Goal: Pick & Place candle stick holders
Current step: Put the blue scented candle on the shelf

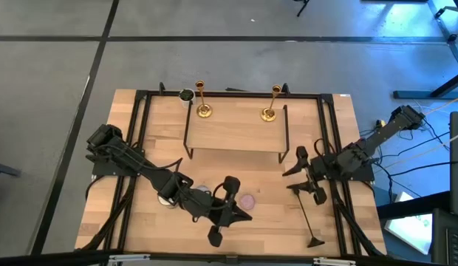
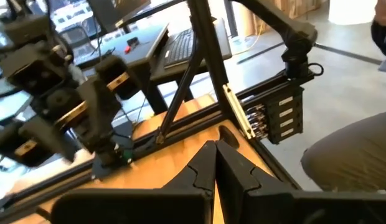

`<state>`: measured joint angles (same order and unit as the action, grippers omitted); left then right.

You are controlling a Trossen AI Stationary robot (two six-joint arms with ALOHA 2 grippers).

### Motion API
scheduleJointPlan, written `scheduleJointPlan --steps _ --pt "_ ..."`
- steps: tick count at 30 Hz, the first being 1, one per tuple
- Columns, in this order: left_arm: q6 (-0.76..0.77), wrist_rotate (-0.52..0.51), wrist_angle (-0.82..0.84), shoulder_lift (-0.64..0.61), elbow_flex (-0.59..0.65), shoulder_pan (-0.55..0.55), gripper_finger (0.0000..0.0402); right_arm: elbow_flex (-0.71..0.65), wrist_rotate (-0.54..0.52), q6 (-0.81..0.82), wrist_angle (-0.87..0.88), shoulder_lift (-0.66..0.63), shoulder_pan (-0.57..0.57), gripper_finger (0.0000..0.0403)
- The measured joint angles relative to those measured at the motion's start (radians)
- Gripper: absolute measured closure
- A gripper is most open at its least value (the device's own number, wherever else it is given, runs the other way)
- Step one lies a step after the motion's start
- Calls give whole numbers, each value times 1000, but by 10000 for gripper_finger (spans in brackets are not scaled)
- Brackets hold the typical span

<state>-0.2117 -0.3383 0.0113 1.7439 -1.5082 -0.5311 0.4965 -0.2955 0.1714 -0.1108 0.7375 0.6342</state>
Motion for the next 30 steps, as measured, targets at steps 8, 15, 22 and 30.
scheduleJointPlan --steps 8,15,22,30 --pt "34 -1 -12 0 0 -23 400 2 380 -202 9 -33 -75 207" --pt "24 -77 -28 0 0 -61 400 1 401 -161 161 -81 -197 207" --pt "3 -197 -36 0 0 -102 397 -23 401 -126 121 -84 -270 206" --pt "26 -290 -58 0 21 -110 400 -24 401 -125 120 -84 -288 206"
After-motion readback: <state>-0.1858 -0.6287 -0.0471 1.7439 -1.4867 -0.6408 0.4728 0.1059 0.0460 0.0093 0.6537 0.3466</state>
